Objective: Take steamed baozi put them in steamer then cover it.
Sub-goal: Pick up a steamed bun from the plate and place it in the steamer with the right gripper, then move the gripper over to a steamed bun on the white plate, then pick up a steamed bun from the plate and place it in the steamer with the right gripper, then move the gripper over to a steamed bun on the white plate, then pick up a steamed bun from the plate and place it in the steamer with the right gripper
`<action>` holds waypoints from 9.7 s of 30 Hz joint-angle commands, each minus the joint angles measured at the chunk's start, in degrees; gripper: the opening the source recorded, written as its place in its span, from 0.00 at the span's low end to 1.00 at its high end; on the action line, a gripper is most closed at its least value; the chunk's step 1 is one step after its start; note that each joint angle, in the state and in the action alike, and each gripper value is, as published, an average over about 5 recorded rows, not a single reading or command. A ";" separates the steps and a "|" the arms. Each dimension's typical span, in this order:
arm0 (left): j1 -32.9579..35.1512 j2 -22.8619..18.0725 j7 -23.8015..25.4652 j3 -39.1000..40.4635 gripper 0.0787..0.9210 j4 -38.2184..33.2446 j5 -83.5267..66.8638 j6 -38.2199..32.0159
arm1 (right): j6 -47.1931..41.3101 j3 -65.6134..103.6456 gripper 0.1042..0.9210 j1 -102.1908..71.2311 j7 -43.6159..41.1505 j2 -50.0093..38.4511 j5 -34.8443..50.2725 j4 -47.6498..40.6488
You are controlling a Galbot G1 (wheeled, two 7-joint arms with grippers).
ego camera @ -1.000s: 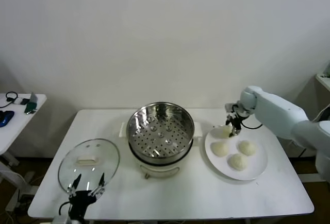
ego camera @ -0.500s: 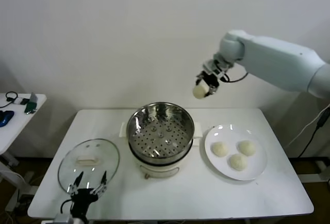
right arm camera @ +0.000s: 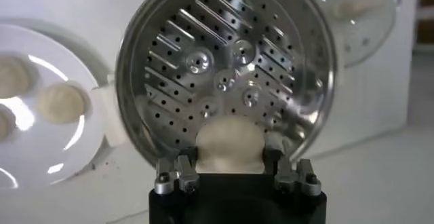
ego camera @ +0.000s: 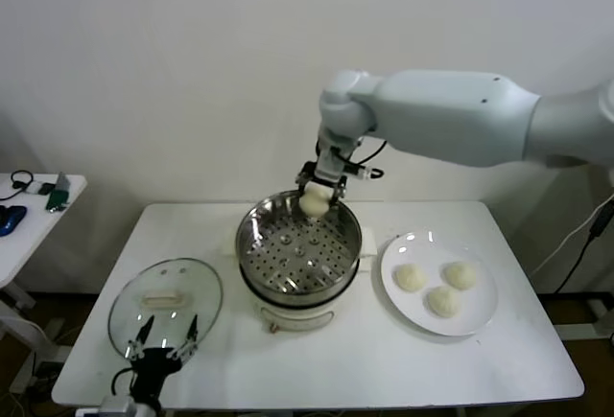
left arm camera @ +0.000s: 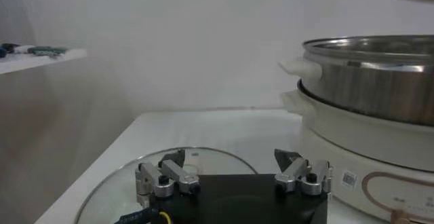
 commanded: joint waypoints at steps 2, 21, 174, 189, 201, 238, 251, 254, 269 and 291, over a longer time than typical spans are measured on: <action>-0.14 -0.01 -0.11 -0.04 0.88 0.56 0.12 -0.37 | 5.82 -0.29 0.66 -9.30 3.65 5.95 -8.94 -11.21; 0.16 -0.13 -0.65 0.25 0.88 0.90 0.40 -1.27 | 8.95 1.09 0.71 -12.35 6.24 9.52 -6.64 -19.16; 1.47 -0.67 -0.58 0.61 0.88 -1.99 4.40 -2.49 | -42.24 -14.82 0.88 19.98 -2.03 -18.59 50.23 17.45; 0.15 -0.39 -0.45 0.77 0.88 -1.39 4.15 -2.03 | -40.70 -22.79 0.88 8.86 0.23 -46.94 26.08 23.27; 0.07 -0.57 -0.43 0.54 0.88 -0.55 4.05 -1.83 | -44.33 -3.51 0.88 -16.59 4.69 -47.01 19.27 18.41; 1.32 -0.44 -0.56 0.61 0.88 -0.62 4.60 -2.10 | -43.24 -0.80 0.59 -16.95 3.84 -36.47 19.34 8.74; 0.66 -0.53 -0.58 0.61 0.88 -0.74 4.86 -1.83 | -22.41 -12.91 0.58 16.84 -5.59 -25.05 22.20 11.06; 0.40 -0.51 -0.60 0.58 0.88 -0.54 4.86 -1.78 | -18.19 -9.34 0.58 21.07 -6.36 -21.65 20.77 13.62; 0.02 -0.49 -0.61 -0.03 0.88 -0.66 4.61 -1.49 | -11.03 -4.00 0.58 15.43 -0.14 -5.05 8.43 30.89; 0.88 -0.52 -0.88 -0.66 0.88 -0.60 4.13 -2.12 | -11.19 -6.54 0.58 -2.32 3.58 3.36 -1.52 15.65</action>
